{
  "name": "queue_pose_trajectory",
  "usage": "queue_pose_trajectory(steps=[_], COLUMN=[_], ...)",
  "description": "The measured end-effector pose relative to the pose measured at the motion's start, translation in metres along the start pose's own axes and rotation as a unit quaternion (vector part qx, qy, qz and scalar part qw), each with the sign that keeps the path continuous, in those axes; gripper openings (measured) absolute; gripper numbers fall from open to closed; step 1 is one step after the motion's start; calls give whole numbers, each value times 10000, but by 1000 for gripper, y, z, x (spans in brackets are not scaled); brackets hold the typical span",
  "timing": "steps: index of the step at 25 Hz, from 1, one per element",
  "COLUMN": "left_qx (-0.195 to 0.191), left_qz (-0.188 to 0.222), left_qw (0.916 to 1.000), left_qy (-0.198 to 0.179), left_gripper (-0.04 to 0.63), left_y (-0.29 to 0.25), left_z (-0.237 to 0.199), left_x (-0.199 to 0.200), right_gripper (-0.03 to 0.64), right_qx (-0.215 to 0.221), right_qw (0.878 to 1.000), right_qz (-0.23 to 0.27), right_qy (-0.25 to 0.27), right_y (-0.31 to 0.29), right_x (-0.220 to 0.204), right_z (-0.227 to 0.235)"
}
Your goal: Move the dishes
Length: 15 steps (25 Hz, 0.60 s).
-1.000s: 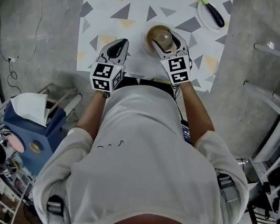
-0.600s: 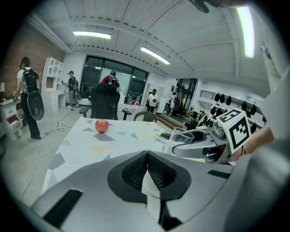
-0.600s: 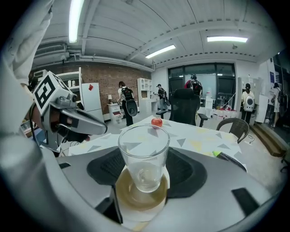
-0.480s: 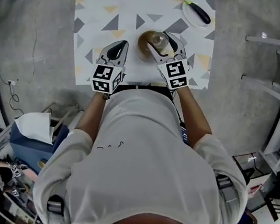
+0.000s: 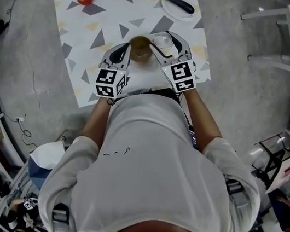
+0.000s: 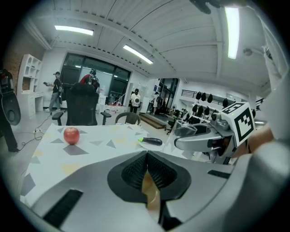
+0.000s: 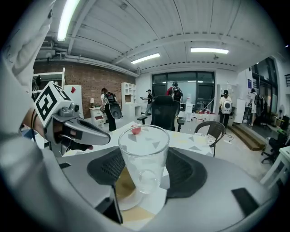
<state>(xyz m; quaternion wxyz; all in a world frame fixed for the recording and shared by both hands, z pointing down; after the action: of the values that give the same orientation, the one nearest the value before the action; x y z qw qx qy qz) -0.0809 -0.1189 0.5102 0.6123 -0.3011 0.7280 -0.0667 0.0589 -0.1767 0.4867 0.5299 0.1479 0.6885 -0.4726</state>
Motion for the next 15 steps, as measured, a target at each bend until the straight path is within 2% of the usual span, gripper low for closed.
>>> queue_pose_trajectory(steps=[9,15], left_qx=[-547,-493], left_qz=[-192,-365], left_qw=[9980,9976], left_qy=[-267,-308], left_gripper=[20,20], left_y=[-36,-41], left_z=[35,40], left_x=[5,2], right_gripper=[275,275], right_qx=[-602,-636], right_qw=[9978,9971], right_qz=[-55,-134], right_qy=[-289,-391], right_y=[33,36], right_x=[-17,-32], right_z=[39,53])
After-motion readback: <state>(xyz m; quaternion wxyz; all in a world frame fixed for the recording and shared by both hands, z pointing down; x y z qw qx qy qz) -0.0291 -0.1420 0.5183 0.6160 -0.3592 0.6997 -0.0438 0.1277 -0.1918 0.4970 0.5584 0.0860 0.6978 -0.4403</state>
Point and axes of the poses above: the fingertips, and each gripper's own axes: y backward along the fingers, z to its right, x out of its top, the point moved 5 cm from there along y, backward along the fingers
